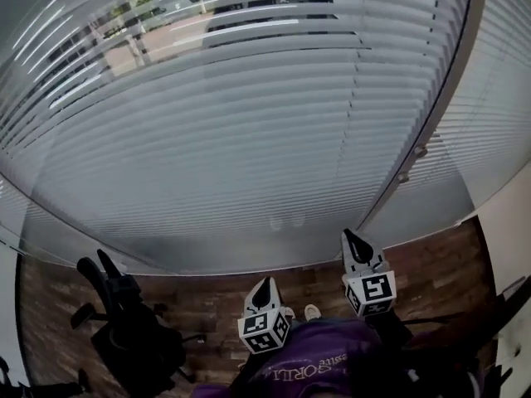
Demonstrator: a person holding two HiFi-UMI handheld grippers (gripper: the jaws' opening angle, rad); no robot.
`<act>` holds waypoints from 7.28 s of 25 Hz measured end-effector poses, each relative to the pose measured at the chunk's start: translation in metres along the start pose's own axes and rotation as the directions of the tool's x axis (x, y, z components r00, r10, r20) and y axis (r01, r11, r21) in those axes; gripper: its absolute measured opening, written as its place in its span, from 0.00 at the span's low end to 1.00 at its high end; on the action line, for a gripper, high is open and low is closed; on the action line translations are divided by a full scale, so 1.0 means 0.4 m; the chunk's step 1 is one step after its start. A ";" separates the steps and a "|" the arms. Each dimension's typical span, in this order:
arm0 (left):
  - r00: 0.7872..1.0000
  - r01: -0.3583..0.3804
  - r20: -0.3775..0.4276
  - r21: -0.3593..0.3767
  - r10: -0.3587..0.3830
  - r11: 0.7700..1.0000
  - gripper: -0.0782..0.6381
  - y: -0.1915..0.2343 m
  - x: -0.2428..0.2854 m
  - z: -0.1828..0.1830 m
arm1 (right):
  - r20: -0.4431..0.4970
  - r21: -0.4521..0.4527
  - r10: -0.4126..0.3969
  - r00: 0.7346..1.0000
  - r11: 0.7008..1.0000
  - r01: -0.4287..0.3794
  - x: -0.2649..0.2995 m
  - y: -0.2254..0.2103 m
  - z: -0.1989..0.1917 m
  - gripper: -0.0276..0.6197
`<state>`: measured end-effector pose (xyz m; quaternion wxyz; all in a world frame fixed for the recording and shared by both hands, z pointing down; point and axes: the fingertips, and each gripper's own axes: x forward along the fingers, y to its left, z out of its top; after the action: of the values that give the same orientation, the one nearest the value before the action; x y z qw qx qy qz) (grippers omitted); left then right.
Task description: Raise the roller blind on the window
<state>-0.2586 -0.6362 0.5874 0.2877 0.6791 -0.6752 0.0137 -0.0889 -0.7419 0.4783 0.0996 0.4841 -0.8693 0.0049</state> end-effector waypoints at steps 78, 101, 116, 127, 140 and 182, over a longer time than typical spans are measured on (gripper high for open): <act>1.000 0.023 -0.008 0.043 -0.023 0.999 0.11 0.064 0.070 -0.005 | 0.140 -0.617 -0.389 0.911 0.685 0.387 0.012 -0.463 0.311 0.23; 0.999 0.034 -0.017 0.049 -0.033 0.998 0.11 0.054 0.065 -0.011 | 0.162 -0.181 -0.377 0.912 0.897 0.403 -0.004 -0.473 0.314 0.23; 0.999 0.046 -0.012 0.069 -0.046 0.997 0.11 0.075 0.076 -0.025 | 0.130 -0.829 -0.482 0.867 0.427 0.362 0.013 -0.453 0.270 0.23; 0.999 0.042 -0.010 0.067 -0.042 0.997 0.11 0.063 0.077 -0.011 | 0.161 -0.312 -0.376 0.913 0.858 0.408 0.003 -0.468 0.302 0.23; 0.999 0.041 -0.014 0.066 -0.040 0.997 0.11 0.063 0.075 0.004 | 0.110 -0.356 -0.390 0.914 0.844 0.402 0.004 -0.469 0.318 0.23; 0.998 0.059 -0.018 0.066 -0.058 0.996 0.11 0.045 0.084 -0.004 | 0.153 -0.885 -0.492 0.857 0.317 0.340 0.011 -0.462 0.295 0.23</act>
<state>-0.2715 -0.6647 0.6091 0.2703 0.7078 -0.6518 0.0331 0.0446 -0.8561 0.3471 0.3987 0.5626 -0.5734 -0.4424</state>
